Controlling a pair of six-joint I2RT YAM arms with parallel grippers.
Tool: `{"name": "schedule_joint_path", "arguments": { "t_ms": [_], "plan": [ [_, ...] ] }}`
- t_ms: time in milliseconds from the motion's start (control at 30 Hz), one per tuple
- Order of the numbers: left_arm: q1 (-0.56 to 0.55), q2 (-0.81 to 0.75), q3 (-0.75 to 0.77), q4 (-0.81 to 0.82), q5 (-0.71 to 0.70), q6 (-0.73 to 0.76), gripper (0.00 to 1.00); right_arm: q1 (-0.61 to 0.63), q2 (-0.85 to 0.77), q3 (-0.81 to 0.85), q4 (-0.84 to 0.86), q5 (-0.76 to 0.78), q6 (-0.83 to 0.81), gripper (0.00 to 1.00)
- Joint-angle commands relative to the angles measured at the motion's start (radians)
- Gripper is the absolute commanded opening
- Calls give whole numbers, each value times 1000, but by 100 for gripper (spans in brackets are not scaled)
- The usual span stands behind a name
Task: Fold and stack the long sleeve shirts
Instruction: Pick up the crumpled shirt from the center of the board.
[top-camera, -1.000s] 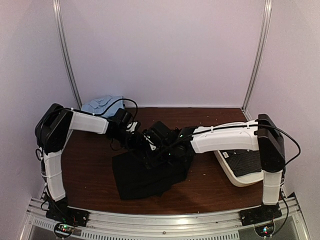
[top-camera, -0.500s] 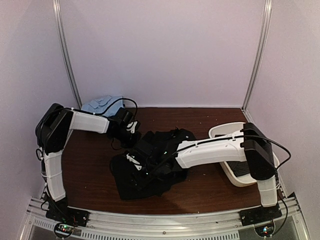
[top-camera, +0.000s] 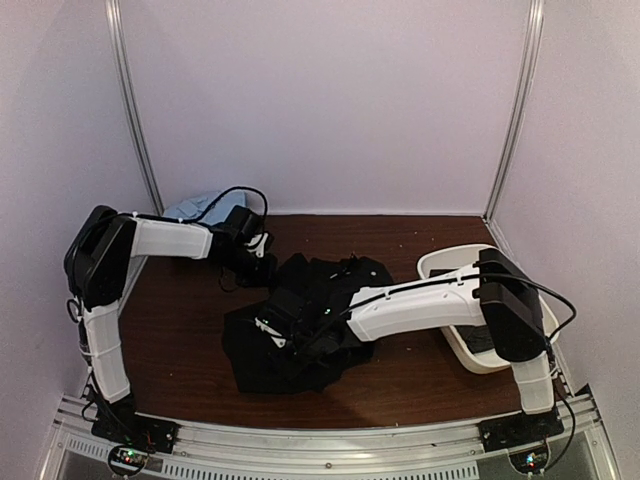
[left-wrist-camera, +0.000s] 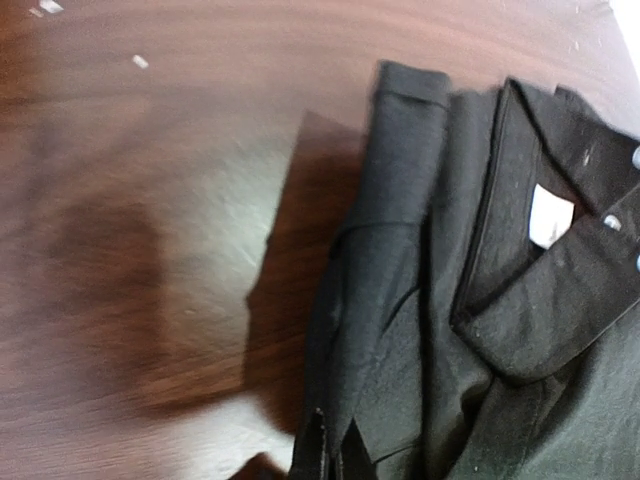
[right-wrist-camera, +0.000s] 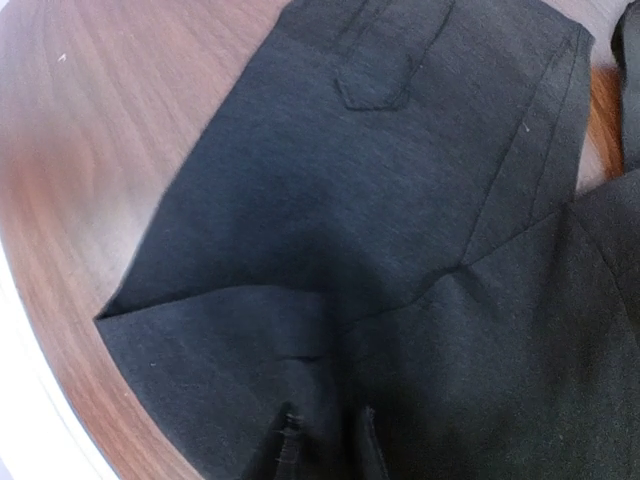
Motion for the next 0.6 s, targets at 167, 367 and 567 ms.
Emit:
{"name": "schedule_joint_path", "arguments": {
  "t_ms": [167, 367, 567],
  "plan": [
    [77, -169, 9, -57, -101, 13, 0, -95, -229, -130, -27, 206, 85, 0],
    [137, -279, 17, -109, -146, 36, 0, -219, -449, -210, -42, 310, 76, 0],
    [191, -367, 63, -183, -191, 77, 0, -387, -581, -210, -77, 371, 23, 0]
  ]
}}
